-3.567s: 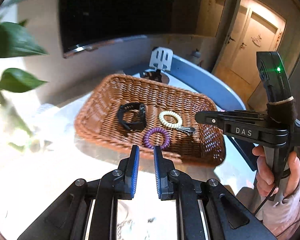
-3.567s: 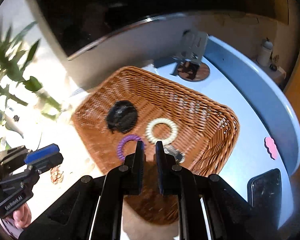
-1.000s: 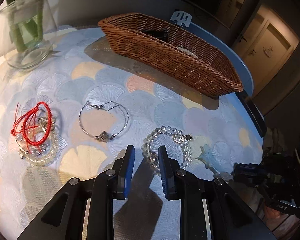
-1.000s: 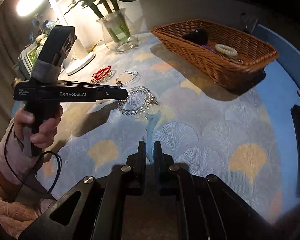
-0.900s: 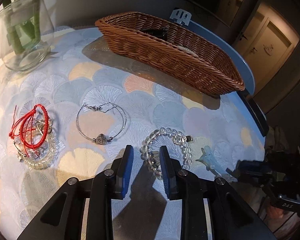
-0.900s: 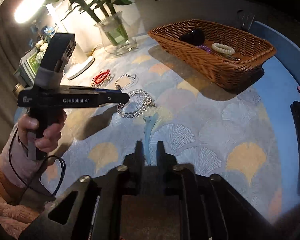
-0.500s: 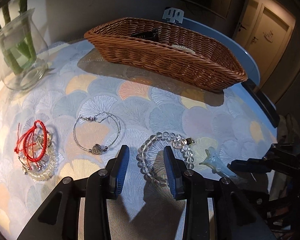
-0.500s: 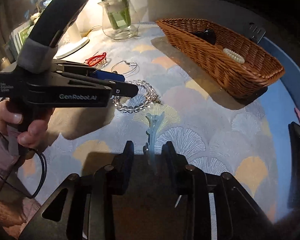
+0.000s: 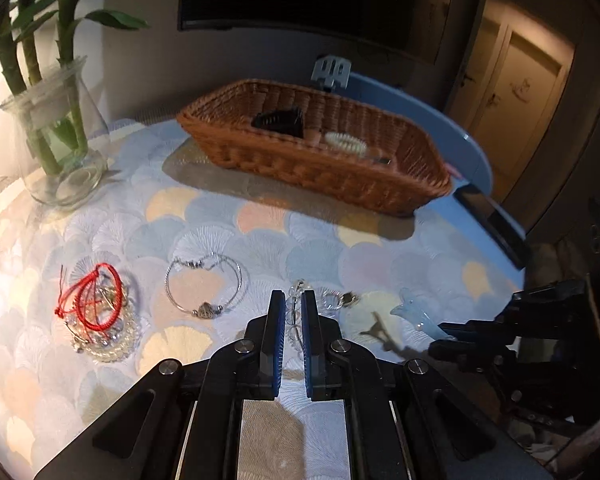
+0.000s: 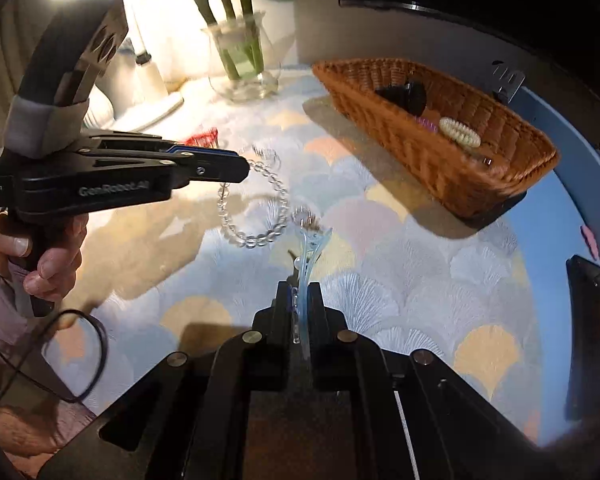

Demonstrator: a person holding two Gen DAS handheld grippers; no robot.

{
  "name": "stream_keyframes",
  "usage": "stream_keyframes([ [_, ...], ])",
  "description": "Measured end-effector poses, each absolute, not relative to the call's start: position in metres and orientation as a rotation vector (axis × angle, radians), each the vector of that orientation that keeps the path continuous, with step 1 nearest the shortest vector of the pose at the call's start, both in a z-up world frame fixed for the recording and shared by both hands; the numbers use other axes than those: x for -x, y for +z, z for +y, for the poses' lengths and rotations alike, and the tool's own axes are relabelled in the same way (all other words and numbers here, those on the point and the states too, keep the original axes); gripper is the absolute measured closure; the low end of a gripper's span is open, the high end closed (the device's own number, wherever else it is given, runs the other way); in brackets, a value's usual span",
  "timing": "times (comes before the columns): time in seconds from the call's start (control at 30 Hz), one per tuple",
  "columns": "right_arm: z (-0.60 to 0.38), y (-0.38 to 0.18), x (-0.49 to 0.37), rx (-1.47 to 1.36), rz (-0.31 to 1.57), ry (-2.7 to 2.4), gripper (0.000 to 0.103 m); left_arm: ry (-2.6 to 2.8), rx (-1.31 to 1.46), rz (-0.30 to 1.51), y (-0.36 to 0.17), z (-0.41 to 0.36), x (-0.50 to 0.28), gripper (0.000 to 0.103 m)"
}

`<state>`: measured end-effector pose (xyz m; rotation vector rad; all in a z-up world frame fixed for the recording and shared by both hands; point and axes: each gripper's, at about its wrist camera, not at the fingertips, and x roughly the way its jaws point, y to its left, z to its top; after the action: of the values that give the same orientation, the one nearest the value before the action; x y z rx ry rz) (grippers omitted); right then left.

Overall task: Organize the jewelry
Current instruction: 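Grasp the clear bead bracelet with the left tool while the right grasps the light blue hair clip, then carry the bracelet and blue clip into the wicker basket and open both tools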

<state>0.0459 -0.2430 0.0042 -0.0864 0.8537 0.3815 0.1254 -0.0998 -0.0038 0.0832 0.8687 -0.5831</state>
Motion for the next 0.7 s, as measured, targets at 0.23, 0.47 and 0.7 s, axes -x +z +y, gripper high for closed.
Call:
stream_keyframes([
  [0.23,-0.259,0.031,-0.049,0.038,0.792,0.385,0.094,-0.636,-0.066,0.801,0.036,-0.101,-0.126,0.096],
  [0.47,-0.282,0.07,-0.076,0.02,0.686,0.31,0.094,-0.703,-0.089,0.718,0.083,-0.127,-0.151,0.096],
  [0.7,-0.324,0.083,-0.133,-0.092,0.684,0.225,0.094,-0.727,-0.072,0.683,0.105,-0.158,-0.202,0.096],
])
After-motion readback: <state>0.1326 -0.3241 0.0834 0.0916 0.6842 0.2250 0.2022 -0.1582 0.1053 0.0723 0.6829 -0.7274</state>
